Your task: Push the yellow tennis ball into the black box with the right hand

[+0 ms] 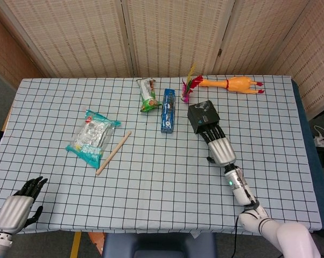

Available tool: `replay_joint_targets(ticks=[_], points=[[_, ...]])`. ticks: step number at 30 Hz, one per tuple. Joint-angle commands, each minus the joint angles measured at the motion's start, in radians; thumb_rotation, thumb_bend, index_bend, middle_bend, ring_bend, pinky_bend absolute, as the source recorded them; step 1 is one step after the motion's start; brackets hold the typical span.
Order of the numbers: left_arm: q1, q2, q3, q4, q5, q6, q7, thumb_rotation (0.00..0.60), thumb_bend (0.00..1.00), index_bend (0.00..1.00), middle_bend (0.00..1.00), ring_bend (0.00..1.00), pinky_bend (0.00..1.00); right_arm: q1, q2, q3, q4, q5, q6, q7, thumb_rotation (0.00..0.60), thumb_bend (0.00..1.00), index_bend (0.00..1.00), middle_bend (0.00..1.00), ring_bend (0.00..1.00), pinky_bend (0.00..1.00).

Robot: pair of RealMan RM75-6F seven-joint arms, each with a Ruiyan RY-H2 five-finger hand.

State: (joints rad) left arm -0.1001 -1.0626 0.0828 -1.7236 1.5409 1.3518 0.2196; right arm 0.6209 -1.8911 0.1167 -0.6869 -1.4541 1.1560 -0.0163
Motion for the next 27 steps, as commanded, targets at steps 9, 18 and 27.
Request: replay_joint_targets(ticks=[9,18,27], points=[[0.004,0.008,0.002,-0.002,0.013,0.011,-0.017,0.600,0.45,0.03,0.04,0.06,0.41,-0.163,0.259,-0.012,-0.518,0.031,0.184,-0.359,0.600,0.02,0.16,0.08,0.01,0.09],[0.007,0.013,0.002,0.000,0.011,0.015,-0.031,0.600,0.45,0.03,0.04,0.06,0.42,-0.291,0.389,-0.044,-0.658,-0.022,0.360,-0.303,0.600,0.02,0.00,0.00,0.00,0.00],[0.013,0.009,0.005,-0.006,0.011,0.017,-0.008,0.600,0.45,0.04,0.04,0.06,0.42,-0.362,0.389,-0.064,-0.612,-0.034,0.415,-0.325,0.600,0.02,0.00,0.00,0.00,0.00]])
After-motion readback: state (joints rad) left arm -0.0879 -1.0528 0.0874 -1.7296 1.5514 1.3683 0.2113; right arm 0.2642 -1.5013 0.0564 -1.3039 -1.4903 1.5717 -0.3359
